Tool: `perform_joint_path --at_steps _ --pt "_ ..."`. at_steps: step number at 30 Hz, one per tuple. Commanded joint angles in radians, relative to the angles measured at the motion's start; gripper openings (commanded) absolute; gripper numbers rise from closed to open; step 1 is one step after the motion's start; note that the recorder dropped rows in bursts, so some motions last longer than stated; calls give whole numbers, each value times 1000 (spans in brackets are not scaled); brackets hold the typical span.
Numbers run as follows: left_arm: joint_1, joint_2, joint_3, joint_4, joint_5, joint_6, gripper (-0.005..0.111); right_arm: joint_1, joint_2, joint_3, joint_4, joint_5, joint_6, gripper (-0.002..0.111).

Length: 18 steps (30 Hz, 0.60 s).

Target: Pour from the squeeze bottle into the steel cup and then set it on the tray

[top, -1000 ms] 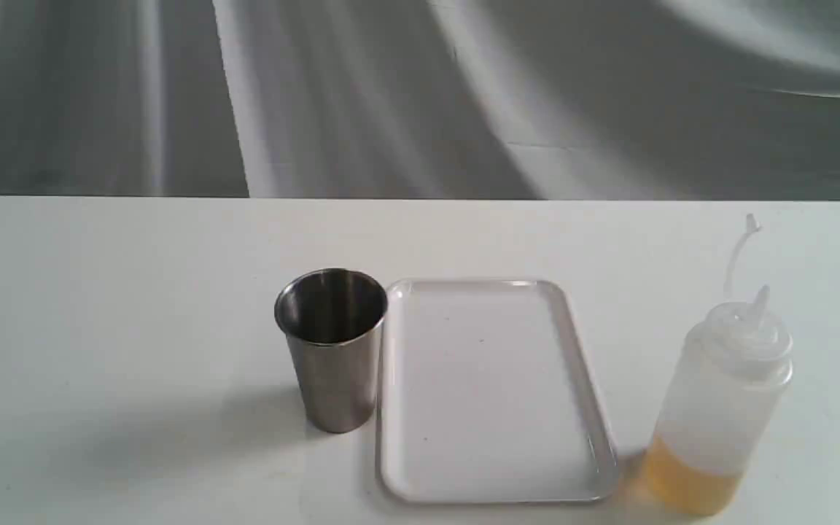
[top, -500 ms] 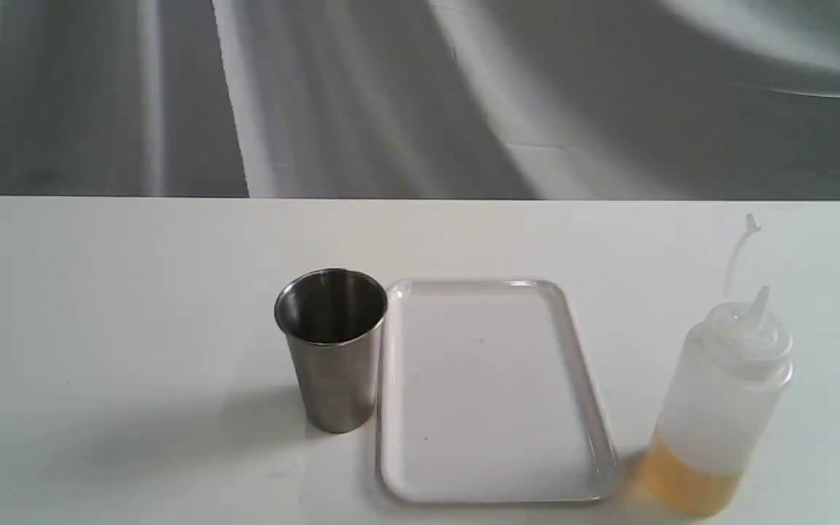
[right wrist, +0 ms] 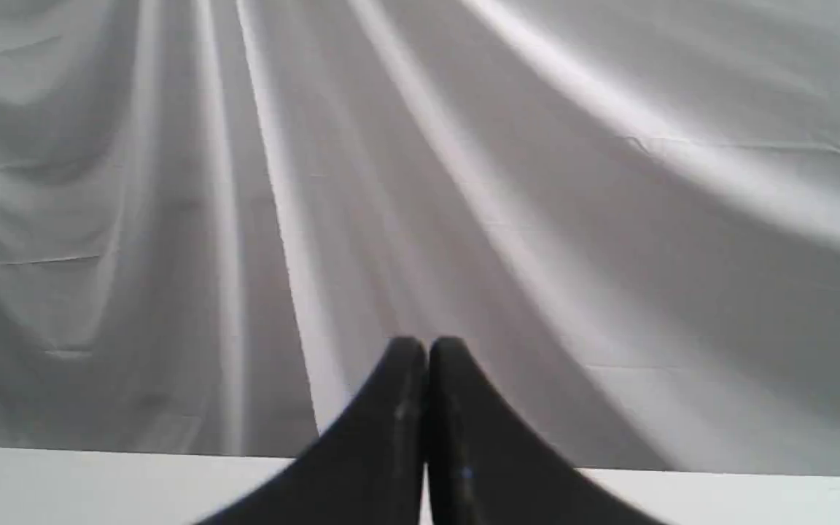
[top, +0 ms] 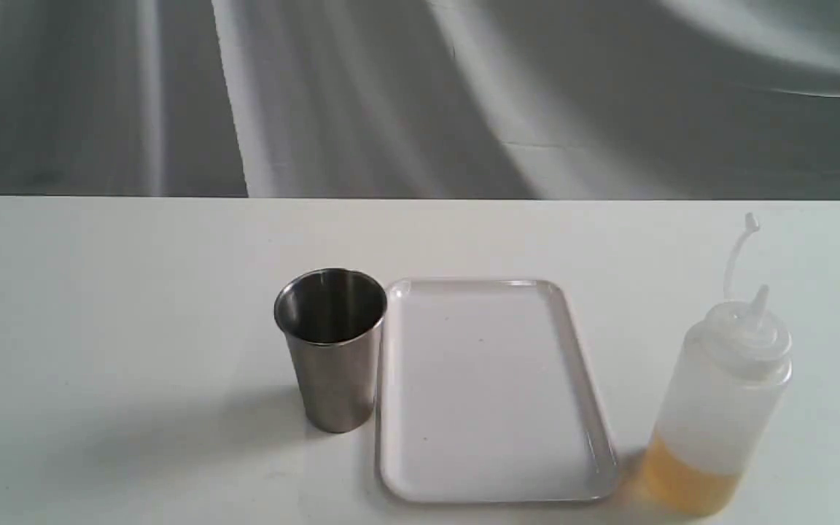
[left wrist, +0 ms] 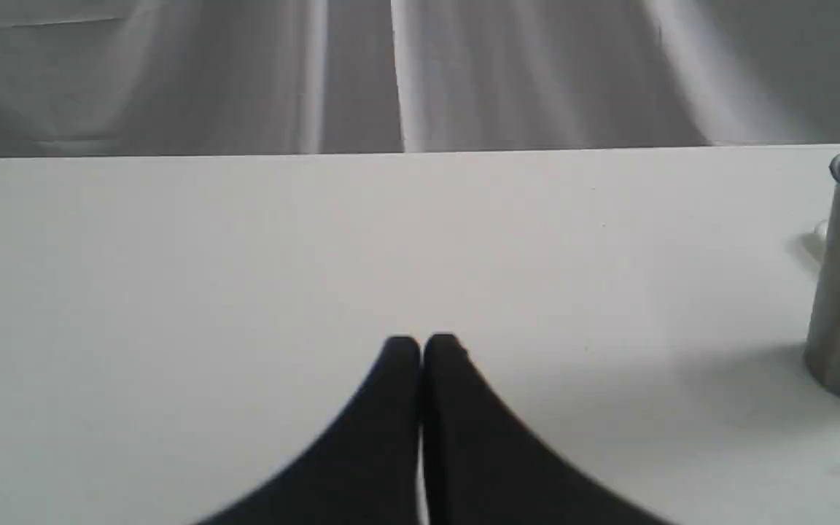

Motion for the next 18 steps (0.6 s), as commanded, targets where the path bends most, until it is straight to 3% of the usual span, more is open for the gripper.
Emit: perform_joint_path --at_steps 1,5,14,18 --pt "-8 -3 4 -1 -7 -5 0 2 62 -5 5 -73 -49 0" --pt "-8 -3 4 -1 -7 -5 0 14 136 -5 5 -100 -75 0" --pt "-8 -3 4 -1 -7 -1 0 238 182 -3 -7 -199 -171 0" --pt "-8 -3 4 -1 -7 -1 0 271 182 3 -7 -213 -174 0"
